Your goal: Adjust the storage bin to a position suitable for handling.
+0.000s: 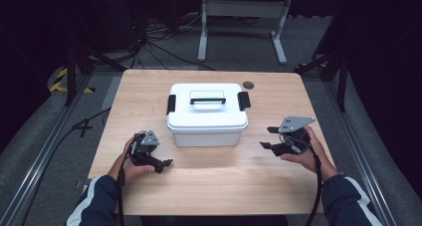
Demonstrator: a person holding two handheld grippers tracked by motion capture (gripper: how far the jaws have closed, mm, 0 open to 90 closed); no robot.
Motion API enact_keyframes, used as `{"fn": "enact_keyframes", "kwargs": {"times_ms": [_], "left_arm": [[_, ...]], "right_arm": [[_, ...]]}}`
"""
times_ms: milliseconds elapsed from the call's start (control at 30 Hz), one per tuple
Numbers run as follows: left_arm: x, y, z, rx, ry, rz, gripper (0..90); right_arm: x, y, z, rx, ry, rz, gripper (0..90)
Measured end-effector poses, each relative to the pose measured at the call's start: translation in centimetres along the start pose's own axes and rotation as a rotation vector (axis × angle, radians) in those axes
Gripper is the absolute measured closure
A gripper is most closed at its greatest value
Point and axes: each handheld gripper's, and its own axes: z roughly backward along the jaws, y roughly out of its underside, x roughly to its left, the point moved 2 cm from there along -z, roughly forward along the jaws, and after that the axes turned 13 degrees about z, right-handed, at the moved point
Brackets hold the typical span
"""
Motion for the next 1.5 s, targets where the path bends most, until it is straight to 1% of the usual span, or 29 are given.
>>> {"fn": "enact_keyframes", "kwargs": {"times_ms": [33, 67, 100, 167, 200, 267, 300, 367, 400, 467, 500, 533, 600, 633, 700, 767, 800, 867, 900, 1000, 1033, 1067, 1100, 1167, 1233, 1333, 1367, 1433, 1500], "left_arm": [[0.0, 0.0, 0.0, 0.000, 0.000, 0.000, 0.2], [0.0, 0.0, 0.0, 0.000, 0.000, 0.000, 0.2], [0.0, 0.0, 0.0, 0.000, 0.000, 0.000, 0.2], [0.0, 0.0, 0.0, 0.000, 0.000, 0.000, 0.2], [0.0, 0.0, 0.0, 0.000, 0.000, 0.000, 0.2], [0.0, 0.0, 0.0, 0.000, 0.000, 0.000, 0.2], [0.0, 0.0, 0.0, 0.000, 0.000, 0.001, 0.2], [0.0, 0.0, 0.0, 0.000, 0.001, 0.000, 0.2], [0.0, 0.0, 0.0, 0.000, 0.001, 0.000, 0.2], [0.0, 0.0, 0.0, 0.000, 0.000, 0.000, 0.2], [0.0, 0.0, 0.0, 0.000, 0.001, 0.000, 0.2], [0.0, 0.0, 0.0, 0.001, 0.001, -0.001, 0.2], [0.0, 0.0, 0.0, 0.001, 0.001, -0.001, 0.2], [0.0, 0.0, 0.0, 0.001, 0.001, -0.001, 0.1], [0.0, 0.0, 0.0, 0.001, 0.002, -0.001, 0.2], [0.0, 0.0, 0.0, 0.001, 0.002, -0.002, 0.2], [0.0, 0.0, 0.0, 0.001, 0.002, -0.002, 0.2], [0.0, 0.0, 0.0, 0.001, 0.003, -0.003, 0.2], [0.0, 0.0, 0.0, 0.001, 0.003, -0.003, 0.2], [0.0, 0.0, 0.0, 0.001, 0.003, -0.003, 0.2], [0.1, 0.0, 0.0, 0.002, 0.004, -0.007, 0.2], [0.1, 0.0, 0.0, 0.002, 0.004, -0.008, 0.2], [0.1, 0.0, 0.0, 0.002, 0.004, -0.008, 0.2], [0.0, 0.0, 0.0, 0.001, 0.004, -0.004, 0.2], [0.0, 0.0, 0.0, 0.001, 0.002, -0.003, 0.2], [0.0, 0.0, 0.0, 0.001, -0.001, 0.001, 0.5], [0.0, 0.0, 0.0, 0.002, 0.000, 0.001, 0.5], [0.0, 0.0, 0.0, 0.002, -0.001, 0.001, 0.5], [0.0, 0.0, 0.0, 0.002, -0.001, 0.001, 0.5]], "right_arm": [[-0.6, -1.2, 1.0, -0.003, 0.010, 0.027, 41.3], [-0.6, -1.2, 1.0, -0.003, 0.010, 0.027, 41.3], [-1.2, -2.6, 1.8, 0.002, 0.029, 0.057, 41.4], [-1.8, -4.2, 2.5, 0.002, 0.027, 0.083, 43.3], [-1.8, -4.2, 2.5, 0.002, 0.027, 0.083, 43.3], [-2.4, -5.7, 2.8, 0.023, 0.033, 0.126, 43.7], [-3.0, -7.3, 2.9, 0.037, 0.030, 0.156, 44.8], [-3.4, -9.0, 2.7, 0.050, 0.020, 0.187, 45.0], [-3.4, -9.0, 2.7, 0.050, 0.020, 0.187, 45.0], [-3.8, -10.5, 2.3, 0.064, -0.001, 0.219, 45.3], [-3.9, -12.1, 1.7, 0.085, -0.013, 0.258, 46.3], [-4.0, -12.8, 1.4, 0.088, -0.015, 0.274, 46.9], [-4.1, -14.1, 0.7, 0.105, -0.024, 0.303, 47.9], [-4.1, -14.1, 0.7, 0.105, -0.024, 0.303, 47.9], [-4.2, -15.3, -0.2, 0.138, -0.033, 0.332, 48.6], [-4.4, -16.9, -1.6, 0.179, -0.039, 0.384, 49.6], [-4.4, -16.9, -1.6, 0.179, -0.039, 0.384, 49.6], [-4.6, -17.8, -2.6, 0.186, -0.054, 0.397, 51.4], [-4.7, -18.4, -3.4, 0.213, -0.064, 0.411, 51.8], [-4.7, -19.3, -4.9, 0.240, -0.094, 0.434, 52.9], [-4.7, -19.3, -4.9, 0.240, -0.094, 0.434, 52.9], [-4.6, -19.5, -5.4, 0.246, -0.102, 0.438, 53.5], [-4.2, -20.0, -6.3, 0.281, -0.111, 0.451, 54.2], [-3.9, -20.6, -7.3, 0.297, -0.134, 0.471, 56.2], [-3.6, -20.8, -7.7, 0.316, -0.135, 0.474, 56.7], [-3.1, -21.3, -8.8, 0.357, -0.130, 0.497, 64.3], [-2.8, -21.7, -9.2, 0.365, -0.134, 0.511, 70.7], [-2.6, -21.9, -9.3, 0.363, -0.146, 0.517, 72.1], [-2.5, -22.2, -9.5, 0.381, -0.128, 0.533, 78.4]]}}
